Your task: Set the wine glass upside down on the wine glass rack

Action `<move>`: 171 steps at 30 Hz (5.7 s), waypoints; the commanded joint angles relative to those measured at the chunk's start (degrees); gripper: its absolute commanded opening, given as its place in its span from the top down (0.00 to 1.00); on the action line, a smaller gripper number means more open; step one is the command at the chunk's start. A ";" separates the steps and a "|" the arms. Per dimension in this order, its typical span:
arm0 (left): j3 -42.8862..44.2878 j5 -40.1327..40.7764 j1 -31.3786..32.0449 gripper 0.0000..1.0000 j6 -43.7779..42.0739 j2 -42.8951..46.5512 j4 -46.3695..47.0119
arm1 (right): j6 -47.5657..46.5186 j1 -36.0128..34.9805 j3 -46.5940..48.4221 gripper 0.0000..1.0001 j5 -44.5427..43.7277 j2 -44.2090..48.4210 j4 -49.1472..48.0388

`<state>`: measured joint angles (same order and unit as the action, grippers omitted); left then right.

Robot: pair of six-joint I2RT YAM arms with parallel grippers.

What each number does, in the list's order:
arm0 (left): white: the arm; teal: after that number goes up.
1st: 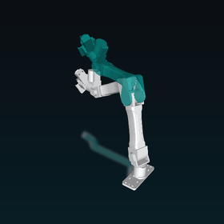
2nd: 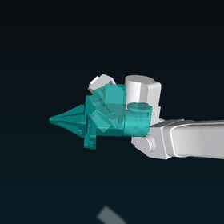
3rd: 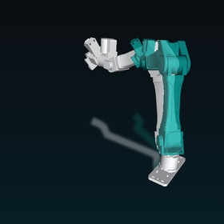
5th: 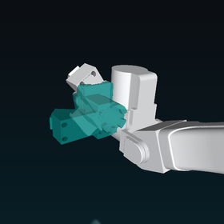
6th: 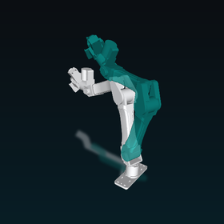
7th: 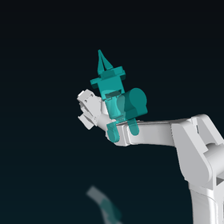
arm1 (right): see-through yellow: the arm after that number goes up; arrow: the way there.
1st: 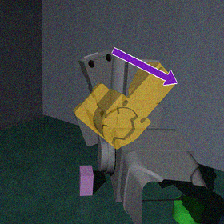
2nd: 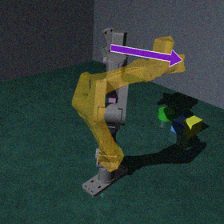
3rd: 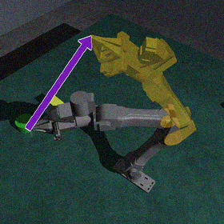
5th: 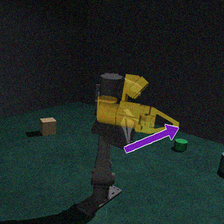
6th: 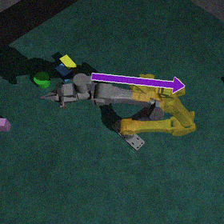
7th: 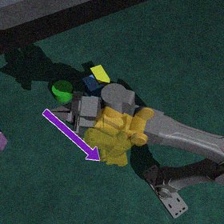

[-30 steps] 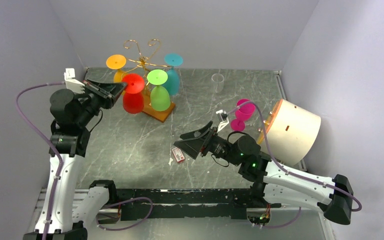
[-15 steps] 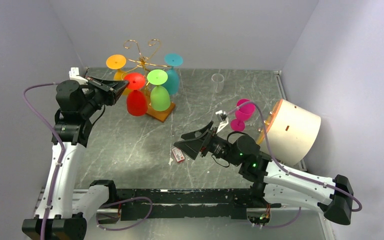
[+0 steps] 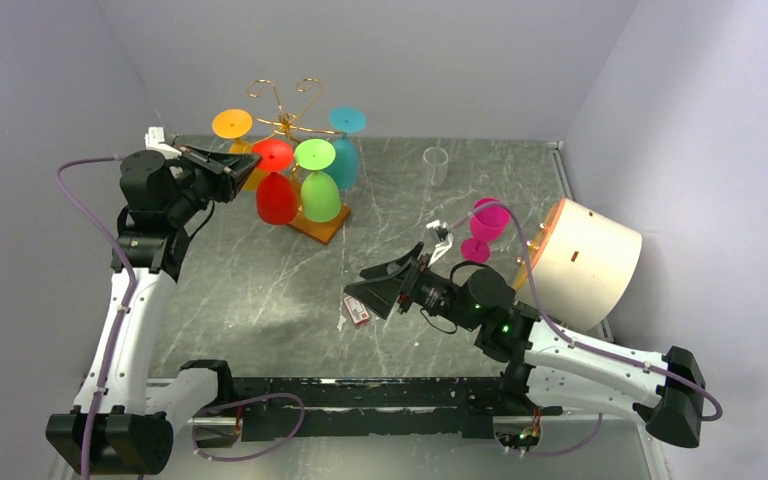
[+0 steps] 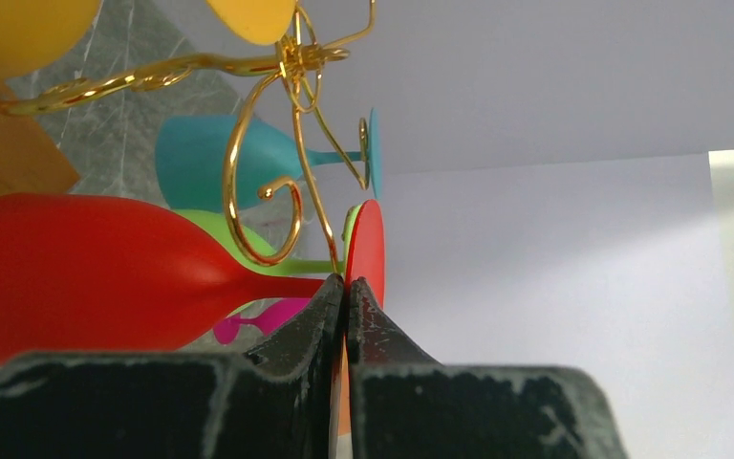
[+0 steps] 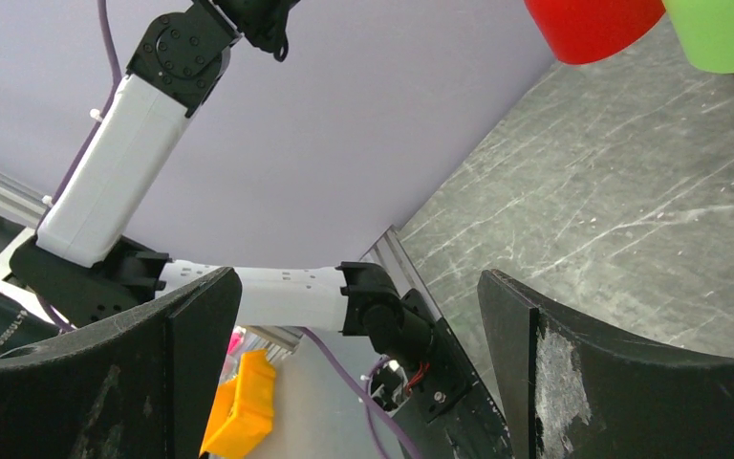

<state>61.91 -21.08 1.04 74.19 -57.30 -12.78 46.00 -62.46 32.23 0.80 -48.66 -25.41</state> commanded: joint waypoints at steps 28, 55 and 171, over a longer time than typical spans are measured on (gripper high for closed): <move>6.43 7.36 0.37 0.93 -9.41 -5.46 3.96 | -1.31 -0.02 2.29 0.00 0.51 -2.76 -2.10; 4.30 12.40 0.37 0.93 -5.09 -2.22 -1.00 | -1.44 0.02 1.34 0.00 0.08 -1.49 -1.75; -27.48 -6.00 2.41 0.08 -46.52 26.89 8.68 | -36.57 26.97 42.35 0.38 -33.30 -24.11 54.08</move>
<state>35.24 -25.87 2.70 29.15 -30.70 -8.54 11.35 -39.51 73.28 -31.22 -72.90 25.89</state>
